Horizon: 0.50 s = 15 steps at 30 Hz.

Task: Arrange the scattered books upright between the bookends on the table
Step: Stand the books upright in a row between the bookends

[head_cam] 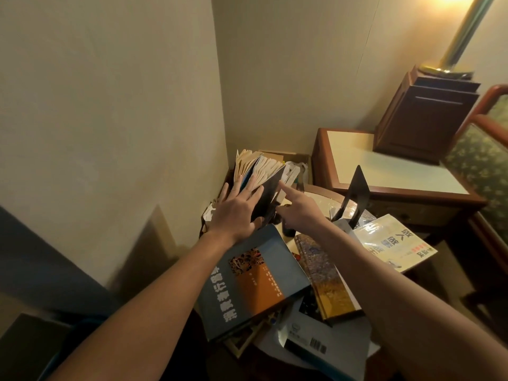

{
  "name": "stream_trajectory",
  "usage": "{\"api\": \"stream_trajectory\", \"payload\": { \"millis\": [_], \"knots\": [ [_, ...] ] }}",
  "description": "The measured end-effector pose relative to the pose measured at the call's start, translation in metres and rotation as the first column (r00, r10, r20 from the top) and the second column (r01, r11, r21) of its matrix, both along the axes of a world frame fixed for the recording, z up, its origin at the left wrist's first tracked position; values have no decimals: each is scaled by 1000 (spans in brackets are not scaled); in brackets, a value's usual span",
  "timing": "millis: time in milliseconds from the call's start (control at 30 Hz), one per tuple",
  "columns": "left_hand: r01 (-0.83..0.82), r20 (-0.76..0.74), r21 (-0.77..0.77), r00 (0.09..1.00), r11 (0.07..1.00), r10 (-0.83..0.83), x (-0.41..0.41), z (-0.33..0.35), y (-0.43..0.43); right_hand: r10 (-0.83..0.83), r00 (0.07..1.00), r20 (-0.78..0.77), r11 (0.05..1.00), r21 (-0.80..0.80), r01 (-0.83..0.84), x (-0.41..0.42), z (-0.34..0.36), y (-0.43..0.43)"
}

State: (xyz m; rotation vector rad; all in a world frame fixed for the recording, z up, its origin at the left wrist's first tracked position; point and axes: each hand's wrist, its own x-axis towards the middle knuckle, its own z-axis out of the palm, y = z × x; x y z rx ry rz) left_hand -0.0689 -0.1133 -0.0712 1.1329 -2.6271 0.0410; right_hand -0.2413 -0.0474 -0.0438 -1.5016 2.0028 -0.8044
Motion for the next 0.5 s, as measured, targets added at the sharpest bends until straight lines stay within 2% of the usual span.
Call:
{"api": "stream_trajectory", "payload": {
  "millis": [500],
  "knots": [
    [-51,-132,95,989,994,63,40,-18,67,17,998,58,999,-36,-15,-5,0,80]
  ]
}}
